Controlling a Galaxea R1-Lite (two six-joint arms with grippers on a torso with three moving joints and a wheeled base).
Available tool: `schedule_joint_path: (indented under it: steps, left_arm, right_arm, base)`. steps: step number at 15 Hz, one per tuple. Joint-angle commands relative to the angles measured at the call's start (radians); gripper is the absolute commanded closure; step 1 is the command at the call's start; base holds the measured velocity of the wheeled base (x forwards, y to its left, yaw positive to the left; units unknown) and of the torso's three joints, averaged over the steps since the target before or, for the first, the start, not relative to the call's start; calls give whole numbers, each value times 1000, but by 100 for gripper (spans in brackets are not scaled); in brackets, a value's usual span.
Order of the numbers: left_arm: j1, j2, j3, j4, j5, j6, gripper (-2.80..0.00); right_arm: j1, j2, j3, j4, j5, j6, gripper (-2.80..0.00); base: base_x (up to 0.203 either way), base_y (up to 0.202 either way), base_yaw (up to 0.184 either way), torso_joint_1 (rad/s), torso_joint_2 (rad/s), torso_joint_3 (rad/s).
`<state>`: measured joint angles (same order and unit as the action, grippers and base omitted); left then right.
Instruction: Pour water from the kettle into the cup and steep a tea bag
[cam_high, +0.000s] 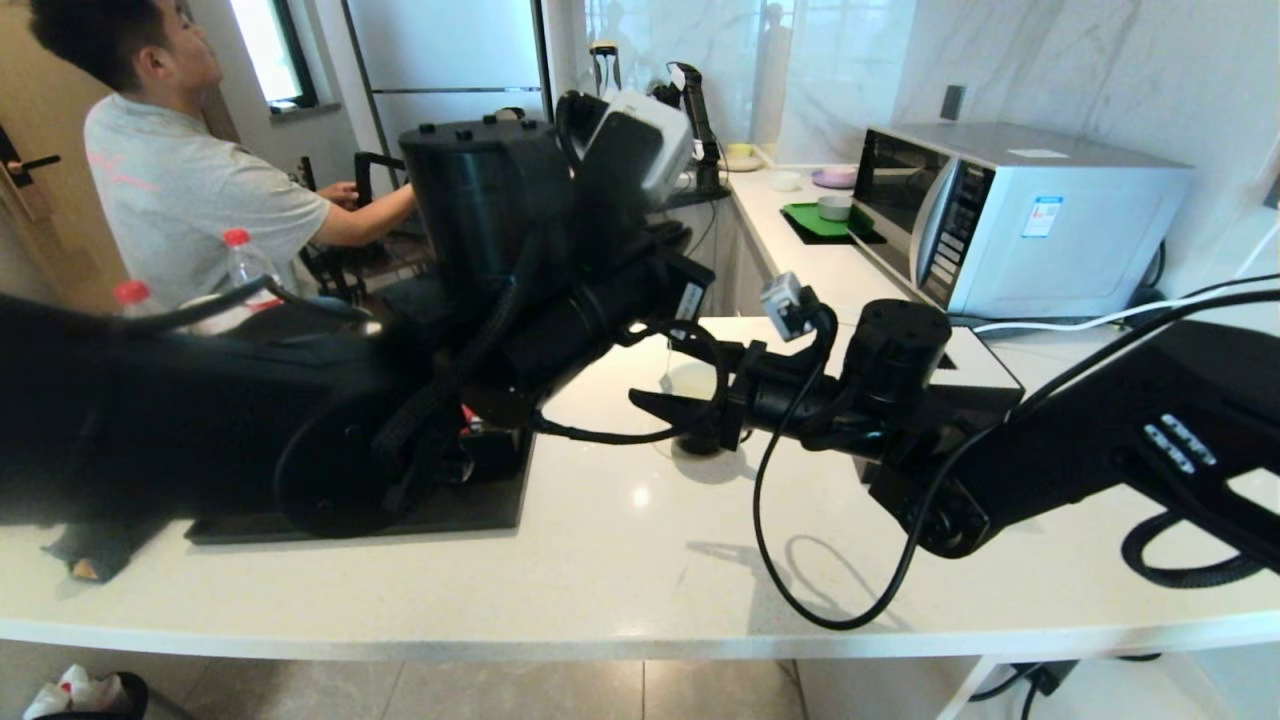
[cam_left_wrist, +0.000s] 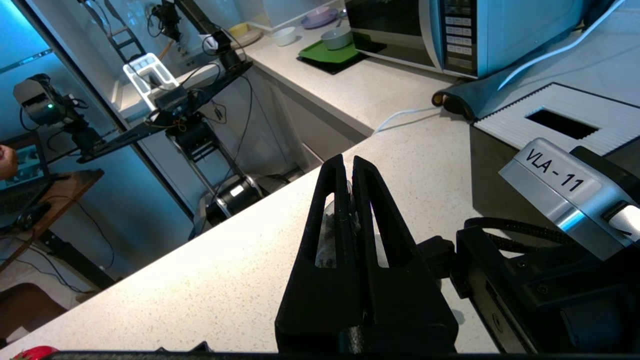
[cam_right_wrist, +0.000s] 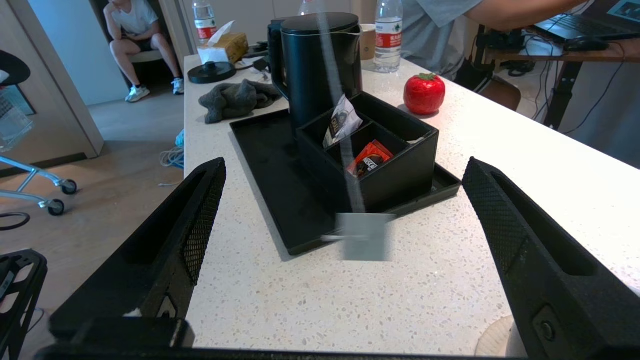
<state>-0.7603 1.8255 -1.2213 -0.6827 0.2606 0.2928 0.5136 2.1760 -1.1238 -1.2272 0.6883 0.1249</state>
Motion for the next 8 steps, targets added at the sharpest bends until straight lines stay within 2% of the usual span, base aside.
schedule_joint_path:
  steps: [1, 8]
  left_arm:
    - [-2, -3, 0, -5, 2, 2, 0]
    - [1, 9, 0, -3, -8, 1, 0]
  right_arm:
    - [0, -2, 6, -9, 3, -1, -280]
    - [2, -4, 7, -12, 7, -1, -280]
  base:
    - [0, 0, 0, 0, 0, 0]
    - [0, 0, 0, 0, 0, 0]
